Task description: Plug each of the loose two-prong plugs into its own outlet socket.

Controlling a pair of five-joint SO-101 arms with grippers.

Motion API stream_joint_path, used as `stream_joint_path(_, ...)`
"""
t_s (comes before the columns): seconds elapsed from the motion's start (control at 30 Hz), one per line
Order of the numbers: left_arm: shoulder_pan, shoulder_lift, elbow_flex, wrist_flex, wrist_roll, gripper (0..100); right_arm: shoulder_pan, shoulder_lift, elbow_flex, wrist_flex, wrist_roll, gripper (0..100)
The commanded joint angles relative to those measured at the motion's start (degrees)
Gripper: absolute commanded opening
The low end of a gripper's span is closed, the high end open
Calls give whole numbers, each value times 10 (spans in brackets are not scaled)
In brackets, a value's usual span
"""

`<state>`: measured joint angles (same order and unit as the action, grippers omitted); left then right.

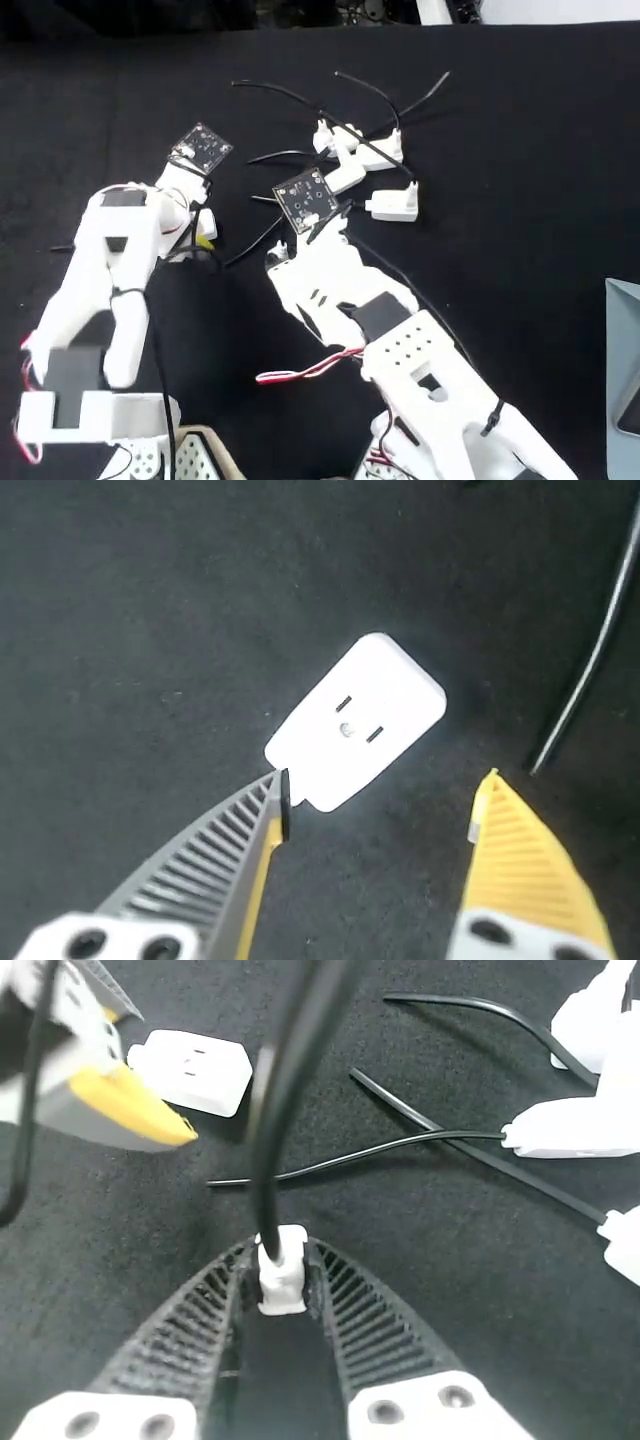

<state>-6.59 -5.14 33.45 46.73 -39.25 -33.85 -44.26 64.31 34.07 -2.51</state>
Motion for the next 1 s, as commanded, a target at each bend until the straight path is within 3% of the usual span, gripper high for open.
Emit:
stream_joint_path(0.0,6,47,-55,-11,-6,295,11,-14,3,-11,-4,12)
stream_joint_path(0.13,6,92,-79,-11,-4,291,11,-14,5,-11,-4,12)
stream_joint_path(0.3,6,149,-111,-40,-6,191,11,-14,6,-11,-4,12)
stream_joint_path(0.43,2,182,-131,-62,-4,166,11,-14,7,-11,-4,12)
stream_joint_path(0.57,1,191,-147,-58,-4,162,11,-14,7,-11,-4,12)
stream_joint_path(0.67,1,167,-145,-56,-4,90,11,-14,7,-11,-4,12)
stream_joint_path(0.77,4,124,-138,-11,-5,27,11,-14,7,-11,-4,12)
stream_joint_path(0.97,24,19,-114,141,-4,29,17,-15,7,-6,-4,12)
